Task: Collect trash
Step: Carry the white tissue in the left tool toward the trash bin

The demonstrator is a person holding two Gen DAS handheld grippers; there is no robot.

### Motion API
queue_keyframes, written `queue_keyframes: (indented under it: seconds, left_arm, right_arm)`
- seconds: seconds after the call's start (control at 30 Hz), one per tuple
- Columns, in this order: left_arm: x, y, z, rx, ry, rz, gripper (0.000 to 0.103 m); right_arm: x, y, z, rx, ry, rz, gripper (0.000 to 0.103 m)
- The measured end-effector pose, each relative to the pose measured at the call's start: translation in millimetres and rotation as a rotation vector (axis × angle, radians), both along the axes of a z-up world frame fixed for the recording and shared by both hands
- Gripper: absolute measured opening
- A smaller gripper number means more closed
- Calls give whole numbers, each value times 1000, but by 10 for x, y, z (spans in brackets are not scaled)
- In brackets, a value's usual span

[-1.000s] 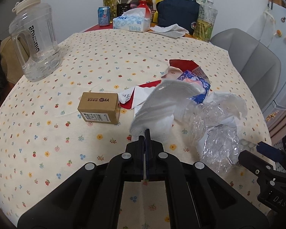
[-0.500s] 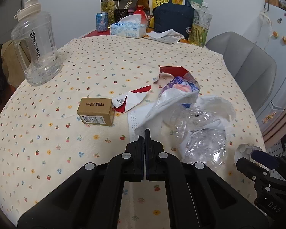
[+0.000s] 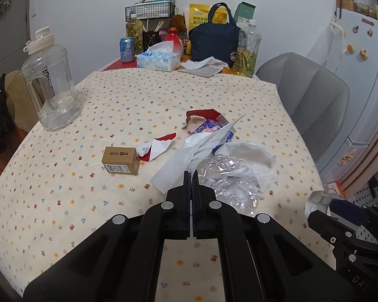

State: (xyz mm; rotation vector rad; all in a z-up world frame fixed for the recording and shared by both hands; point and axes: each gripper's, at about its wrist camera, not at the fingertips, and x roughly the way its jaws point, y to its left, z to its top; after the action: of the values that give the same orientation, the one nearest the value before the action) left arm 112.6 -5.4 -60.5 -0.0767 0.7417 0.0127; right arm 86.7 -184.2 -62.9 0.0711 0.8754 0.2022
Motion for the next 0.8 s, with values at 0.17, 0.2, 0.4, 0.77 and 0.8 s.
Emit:
queue_keyframes:
  seconds: [0.17,0.2,0.4,0.77,0.8]
  left_arm:
    - [-100,-46,90,0,-18,-11,2]
    - [-120,-57,111,-1,-22,-14,2]
    - [-214,-140,238,-3,-49,-32,2]
    - [-272,-582,350,-6,-75,-132,2]
    - [-273,-631,351,-6,-75,-140,2]
  right_arm:
    - [-134,0,141,4,-29,5,45]
    - [-161,-3,173,5,-36,5,45]
    - [-316,-51,353,5,-75,-7,45]
    - [-534,-373,524,-9,-112,-83,45]
    - [-551,-436,533,-10,-114,-97,45]
